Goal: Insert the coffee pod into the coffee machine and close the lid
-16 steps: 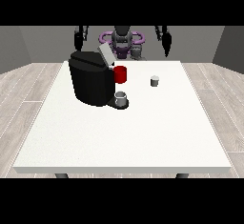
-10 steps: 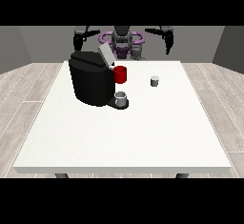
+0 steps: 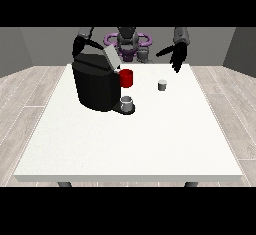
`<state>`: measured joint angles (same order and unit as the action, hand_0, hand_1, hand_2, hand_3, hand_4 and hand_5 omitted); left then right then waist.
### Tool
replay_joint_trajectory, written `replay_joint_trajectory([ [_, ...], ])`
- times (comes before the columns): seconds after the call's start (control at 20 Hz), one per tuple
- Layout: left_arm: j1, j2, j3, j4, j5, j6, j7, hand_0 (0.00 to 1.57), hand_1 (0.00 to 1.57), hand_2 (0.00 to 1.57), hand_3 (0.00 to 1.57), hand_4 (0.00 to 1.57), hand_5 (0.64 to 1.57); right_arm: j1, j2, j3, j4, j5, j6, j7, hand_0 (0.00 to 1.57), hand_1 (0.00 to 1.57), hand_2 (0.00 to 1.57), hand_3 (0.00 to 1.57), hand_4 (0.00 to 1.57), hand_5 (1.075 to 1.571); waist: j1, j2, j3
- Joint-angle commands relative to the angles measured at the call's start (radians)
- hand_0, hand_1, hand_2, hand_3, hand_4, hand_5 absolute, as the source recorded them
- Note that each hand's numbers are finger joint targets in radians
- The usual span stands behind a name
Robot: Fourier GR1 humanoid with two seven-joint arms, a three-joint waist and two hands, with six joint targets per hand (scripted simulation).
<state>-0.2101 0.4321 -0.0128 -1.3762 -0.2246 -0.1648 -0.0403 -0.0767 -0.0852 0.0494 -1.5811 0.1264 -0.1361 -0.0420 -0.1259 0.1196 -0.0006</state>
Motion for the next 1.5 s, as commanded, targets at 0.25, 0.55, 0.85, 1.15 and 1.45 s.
replay_joint_trajectory([
  [0.25, -0.178, 0.049, -0.008, 0.225, -0.127, -0.047, 0.020, 0.00, 0.00, 0.00, 0.00, 0.00, 1.571, -0.099, 0.018, -0.001, 0.015, 0.009, 0.000, 0.062, 0.00, 0.00, 0.00, 0.00, 0.00, 1.571, -0.036, 0.070, 0.0005],
  [0.55, -0.175, -0.010, -0.055, 0.365, -0.257, 0.058, -0.072, 0.00, 0.00, 0.00, 0.00, 0.00, 1.571, -0.071, 0.052, 0.024, 0.036, 0.054, -0.043, 0.079, 0.00, 0.00, 0.00, 0.00, 0.00, 1.571, -0.029, 0.076, 0.0002],
  [0.85, -0.239, -0.029, -0.065, 0.408, -0.330, 0.098, -0.097, 0.95, 0.95, 0.97, 0.66, 0.00, 1.571, -0.113, 0.060, -0.033, 0.152, -0.008, -0.018, 0.076, 0.00, 0.00, 0.00, 0.00, 0.00, 1.571, 0.013, 0.061, 0.0007],
  [1.15, -0.320, -0.014, -0.087, 0.505, -0.456, 0.208, -0.159, 1.04, 1.04, 1.11, 0.91, 0.46, 1.571, -0.171, 0.059, -0.011, 0.166, 0.014, -0.009, 0.024, 0.00, 0.00, 0.00, 0.00, 0.00, 1.571, -0.025, 0.135, 0.0005],
  [1.45, -0.349, -0.001, -0.156, 0.568, -0.570, 0.169, -0.109, 0.87, 0.87, 1.02, 0.88, 0.34, 1.571, -0.218, 0.036, -0.023, 0.210, 0.032, -0.008, 0.065, 0.00, 0.00, 0.00, 0.00, 0.00, 1.571, -0.036, 0.134, 0.0005],
])
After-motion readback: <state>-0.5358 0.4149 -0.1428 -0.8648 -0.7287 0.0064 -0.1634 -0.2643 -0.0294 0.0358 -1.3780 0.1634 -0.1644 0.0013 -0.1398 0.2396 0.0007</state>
